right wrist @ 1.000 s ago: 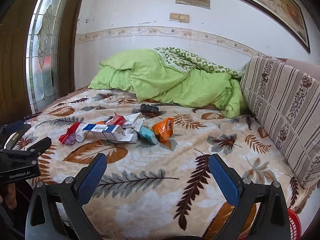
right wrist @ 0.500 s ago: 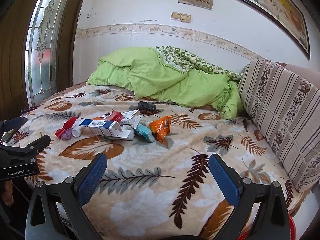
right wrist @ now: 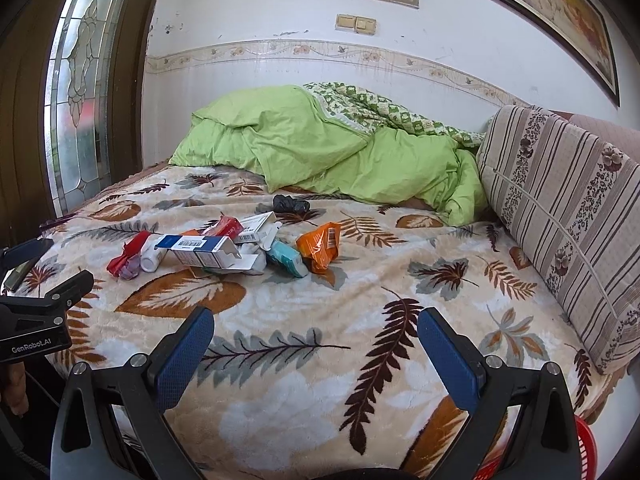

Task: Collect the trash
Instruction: 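Move both tools toward the pile of trash on the bed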

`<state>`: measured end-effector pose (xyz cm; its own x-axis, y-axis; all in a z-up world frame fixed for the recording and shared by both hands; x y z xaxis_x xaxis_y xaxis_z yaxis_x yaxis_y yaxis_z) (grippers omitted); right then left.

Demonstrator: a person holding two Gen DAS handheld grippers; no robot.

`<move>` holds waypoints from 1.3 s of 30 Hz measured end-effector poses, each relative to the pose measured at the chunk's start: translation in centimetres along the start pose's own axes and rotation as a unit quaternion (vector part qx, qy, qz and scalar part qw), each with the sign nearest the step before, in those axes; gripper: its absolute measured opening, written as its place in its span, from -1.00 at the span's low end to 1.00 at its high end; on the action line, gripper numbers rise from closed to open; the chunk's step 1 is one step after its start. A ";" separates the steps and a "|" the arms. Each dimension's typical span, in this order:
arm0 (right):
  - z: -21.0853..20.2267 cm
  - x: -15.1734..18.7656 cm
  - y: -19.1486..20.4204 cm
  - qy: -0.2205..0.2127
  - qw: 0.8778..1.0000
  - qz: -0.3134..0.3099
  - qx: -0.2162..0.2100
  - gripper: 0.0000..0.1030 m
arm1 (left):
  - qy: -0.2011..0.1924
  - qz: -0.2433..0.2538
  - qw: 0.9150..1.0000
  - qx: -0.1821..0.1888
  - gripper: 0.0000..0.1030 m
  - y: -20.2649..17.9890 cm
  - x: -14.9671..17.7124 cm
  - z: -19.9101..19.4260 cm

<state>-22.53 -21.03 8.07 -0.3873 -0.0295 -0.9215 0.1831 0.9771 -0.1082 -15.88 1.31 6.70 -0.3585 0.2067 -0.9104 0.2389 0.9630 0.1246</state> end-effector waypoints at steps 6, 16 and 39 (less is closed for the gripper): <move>0.1 0.1 0.1 0.002 1.000 0.001 0.001 0.98 | 0.001 -0.001 1.000 0.000 1.00 0.1 0.0 0.0; 0.2 0.3 0.0 0.006 1.000 0.006 0.001 0.98 | 0.000 -0.001 1.000 -0.001 1.00 0.2 0.0 -0.1; 0.5 0.7 0.2 0.015 1.000 0.000 -0.012 0.98 | 0.031 -0.039 0.999 0.003 1.00 1.8 0.3 1.3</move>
<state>-22.30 -20.91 7.23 -0.4143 -0.0239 -0.9098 0.1617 0.9818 -0.0994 -14.42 2.87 6.15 -0.4307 0.1420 -0.8913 0.2132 0.9756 0.0524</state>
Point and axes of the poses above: each gripper's, at about its wrist camera, not at the fingertips, and z roughly the way its jaws point, y to its left, x to its underside, the point moved 5 cm from there along z, roughly the way its jaws point, and after that the axes turned 5 degrees about -y, right-handed, at the moved point
